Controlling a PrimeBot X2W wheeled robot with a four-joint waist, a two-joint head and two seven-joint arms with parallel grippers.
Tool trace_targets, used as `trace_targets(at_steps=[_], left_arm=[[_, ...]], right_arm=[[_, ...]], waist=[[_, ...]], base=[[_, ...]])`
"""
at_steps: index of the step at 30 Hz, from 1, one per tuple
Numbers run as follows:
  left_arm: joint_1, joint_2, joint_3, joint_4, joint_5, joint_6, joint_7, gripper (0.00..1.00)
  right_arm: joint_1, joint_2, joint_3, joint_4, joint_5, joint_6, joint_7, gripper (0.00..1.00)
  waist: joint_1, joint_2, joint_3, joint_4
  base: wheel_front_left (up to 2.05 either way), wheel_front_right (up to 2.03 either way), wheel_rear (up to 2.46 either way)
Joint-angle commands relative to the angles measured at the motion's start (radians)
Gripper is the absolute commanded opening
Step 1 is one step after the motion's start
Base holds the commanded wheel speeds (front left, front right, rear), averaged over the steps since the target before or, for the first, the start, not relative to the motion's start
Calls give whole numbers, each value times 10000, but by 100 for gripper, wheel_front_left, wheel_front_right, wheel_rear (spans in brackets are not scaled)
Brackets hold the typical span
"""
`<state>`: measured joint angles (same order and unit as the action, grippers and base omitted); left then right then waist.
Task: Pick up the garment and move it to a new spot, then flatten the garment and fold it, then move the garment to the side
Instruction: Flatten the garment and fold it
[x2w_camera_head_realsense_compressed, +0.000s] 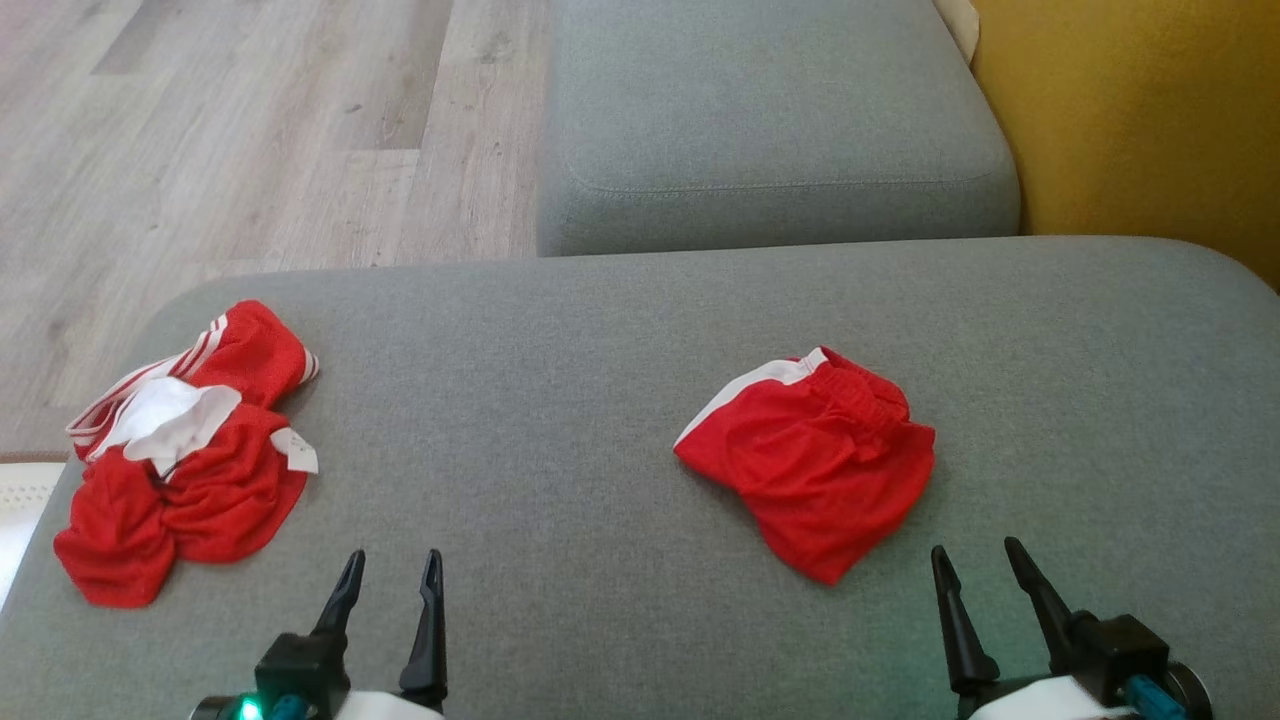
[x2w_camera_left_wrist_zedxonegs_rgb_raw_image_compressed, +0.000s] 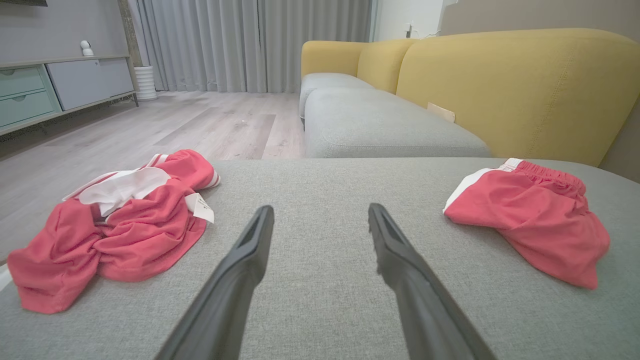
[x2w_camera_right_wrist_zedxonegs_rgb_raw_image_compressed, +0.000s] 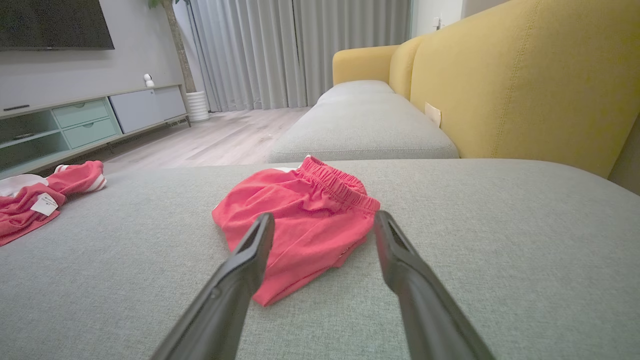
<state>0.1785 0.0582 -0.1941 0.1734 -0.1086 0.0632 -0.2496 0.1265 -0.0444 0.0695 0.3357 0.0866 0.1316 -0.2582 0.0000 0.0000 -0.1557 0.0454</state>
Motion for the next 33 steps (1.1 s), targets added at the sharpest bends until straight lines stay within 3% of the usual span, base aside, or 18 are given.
trace_targets(at_steps=[1,11,17,24,33], left_arm=[[-620,-79,254,-267,-20,51,-122,100],[-805,-79,205,-137,93,-49,-122,100],[-1371,-79,95,15,-9,-433,-122,100],[-3268,-79,-1112,810,-42,-1365,-122,100],[-6639,-66,-3119,2597,58,-1916,414,100]], right_arm=[[-604,-58,200,-355,-78,-9,-36,100],[-676,-58,180,-441,-157,-9,-36,100],[-836,-58,101,-508,-315,-9,-36,100],[-1414,-58,-18,-716,-474,-9,-36,100],[-2195,-58,155,-1097,-148,-9,-36,100]], waist=[[0,0,4,5],[0,0,203,-60],[0,0,606,-354],[0,0,1688,-1157],[0,0,3362,-2388]], base=[[0,0,0],[0,0,0],[0,0,0],[0,0,0],[0,0,0]])
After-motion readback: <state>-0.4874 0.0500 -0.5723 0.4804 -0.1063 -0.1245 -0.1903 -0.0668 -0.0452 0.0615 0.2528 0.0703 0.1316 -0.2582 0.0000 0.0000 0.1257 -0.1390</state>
